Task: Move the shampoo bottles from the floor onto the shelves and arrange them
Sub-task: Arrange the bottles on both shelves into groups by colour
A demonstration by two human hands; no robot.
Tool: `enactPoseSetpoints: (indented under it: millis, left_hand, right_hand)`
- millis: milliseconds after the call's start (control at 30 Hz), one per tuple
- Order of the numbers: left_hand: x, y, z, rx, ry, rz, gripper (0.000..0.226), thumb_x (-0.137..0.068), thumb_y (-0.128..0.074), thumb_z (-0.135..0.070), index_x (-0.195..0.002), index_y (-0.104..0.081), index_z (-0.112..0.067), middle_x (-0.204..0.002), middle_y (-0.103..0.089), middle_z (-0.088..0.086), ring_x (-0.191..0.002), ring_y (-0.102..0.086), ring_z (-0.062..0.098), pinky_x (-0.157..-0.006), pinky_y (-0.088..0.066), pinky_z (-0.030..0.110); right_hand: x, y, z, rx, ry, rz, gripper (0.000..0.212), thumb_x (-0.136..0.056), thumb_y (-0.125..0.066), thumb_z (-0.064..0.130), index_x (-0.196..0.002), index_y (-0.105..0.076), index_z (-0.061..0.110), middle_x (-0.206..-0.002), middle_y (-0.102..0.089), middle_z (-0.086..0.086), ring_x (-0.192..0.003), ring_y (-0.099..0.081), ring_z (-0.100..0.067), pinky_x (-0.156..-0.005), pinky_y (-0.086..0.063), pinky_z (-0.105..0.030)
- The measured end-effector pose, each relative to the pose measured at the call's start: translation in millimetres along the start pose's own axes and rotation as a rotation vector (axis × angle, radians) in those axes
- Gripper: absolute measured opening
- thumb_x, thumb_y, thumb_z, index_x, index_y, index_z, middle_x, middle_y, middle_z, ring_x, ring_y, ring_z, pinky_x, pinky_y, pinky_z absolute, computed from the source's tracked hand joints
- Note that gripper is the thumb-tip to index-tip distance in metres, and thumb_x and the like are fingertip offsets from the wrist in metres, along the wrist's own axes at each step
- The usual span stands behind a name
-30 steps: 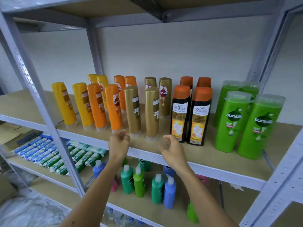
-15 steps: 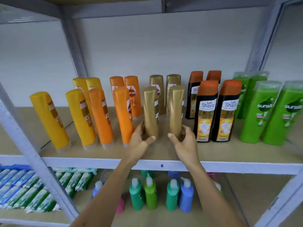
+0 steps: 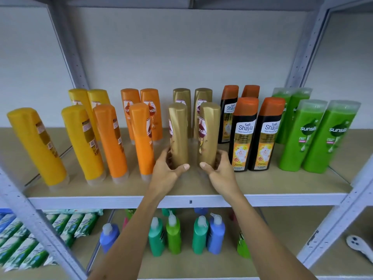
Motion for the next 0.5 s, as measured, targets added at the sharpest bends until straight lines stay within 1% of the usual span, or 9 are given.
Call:
enactPoseSetpoints:
  millis: [67,100,167,267,333,400,500]
  left_hand:
    - [0.4,-2.0,3.1,0.021,0.024,0.047,0.076,-0.084,-0.071,-0.012,-0.147,-0.03,-0.023,-0.141,-0.048,-0.006,-0.129,-0.045,0.01,-0.108,-0.04,0.034]
    - [0.8,-1.9,4.6,0.028,0.036,0.064,0.075,-0.086,-0.067,-0.007,-0.148,-0.028,-0.023,-0.144,-0.046,-0.005,-0.132,-0.043,0.011,-0.11,-0.038,0.036]
    - [1.5,-0.1,5.8,0.022,0.047,0.06,0.07,-0.088,-0.063,-0.002,-0.147,-0.03,-0.021,-0.143,-0.048,-0.003,-0.132,-0.044,0.013,-0.109,-0.039,0.034]
    - [3.3,3.2,4.3,-0.006,0.052,-0.019,0.066,-0.084,-0.07,-0.009,-0.141,-0.038,-0.019,-0.129,-0.057,-0.005,-0.12,-0.053,0.011,-0.099,-0.046,0.028]
    - [4.7,4.2,2.2,-0.035,0.054,-0.053,0.067,-0.08,-0.075,-0.016,-0.138,-0.041,-0.019,-0.119,-0.058,-0.008,-0.112,-0.054,0.008,-0.095,-0.046,0.025]
    - [3.9,2.3,4.6,-0.05,0.067,-0.031,0.067,-0.081,-0.075,-0.019,-0.138,-0.04,-0.02,-0.121,-0.055,-0.011,-0.114,-0.052,0.008,-0.099,-0.045,0.027]
    - [2.8,-1.9,9.3,-0.042,0.094,0.035,0.063,-0.085,-0.07,-0.014,-0.14,-0.038,-0.018,-0.132,-0.054,-0.009,-0.124,-0.05,0.009,-0.107,-0.043,0.035]
  right_hand:
    - [-2.2,-1.4,-4.3,-0.042,-0.003,0.039,0.054,-0.091,-0.061,0.017,-0.138,-0.034,0.022,-0.124,-0.06,0.005,-0.118,-0.055,-0.013,-0.104,-0.042,-0.035]
    - [-2.0,-2.8,-6.2,-0.056,-0.001,0.061,0.056,-0.094,-0.056,0.014,-0.141,-0.03,0.024,-0.128,-0.058,0.007,-0.122,-0.052,-0.01,-0.107,-0.04,-0.035]
    - [-0.1,-5.9,-7.8,-0.081,0.005,0.093,0.057,-0.096,-0.052,0.013,-0.144,-0.026,0.028,-0.132,-0.056,0.01,-0.124,-0.05,-0.006,-0.109,-0.038,-0.035]
    - [1.2,-4.6,-3.4,-0.068,0.036,0.06,0.06,-0.091,-0.062,0.016,-0.141,-0.03,0.025,-0.128,-0.057,0.007,-0.119,-0.053,-0.006,-0.103,-0.043,-0.031]
    - [1.0,-1.3,-1.6,-0.049,0.049,0.016,0.061,-0.088,-0.065,0.016,-0.14,-0.032,0.022,-0.125,-0.058,0.005,-0.116,-0.055,-0.009,-0.1,-0.045,-0.032]
    - [2.7,-1.6,-1.0,-0.016,0.053,0.002,0.056,-0.092,-0.06,0.012,-0.14,-0.032,0.018,-0.121,-0.058,0.006,-0.115,-0.055,-0.011,-0.097,-0.043,-0.028]
    - [6.4,-1.6,0.6,0.016,0.065,-0.025,0.052,-0.094,-0.052,0.007,-0.141,-0.032,0.016,-0.117,-0.057,0.008,-0.113,-0.055,-0.013,-0.092,-0.041,-0.024]
Point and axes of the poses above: each hand's wrist, its own x-axis away from the middle knuckle, its own y-axis out of the back of the hand, z = x × y, the point moved 10 cm from there along -x, towards the middle knuckle
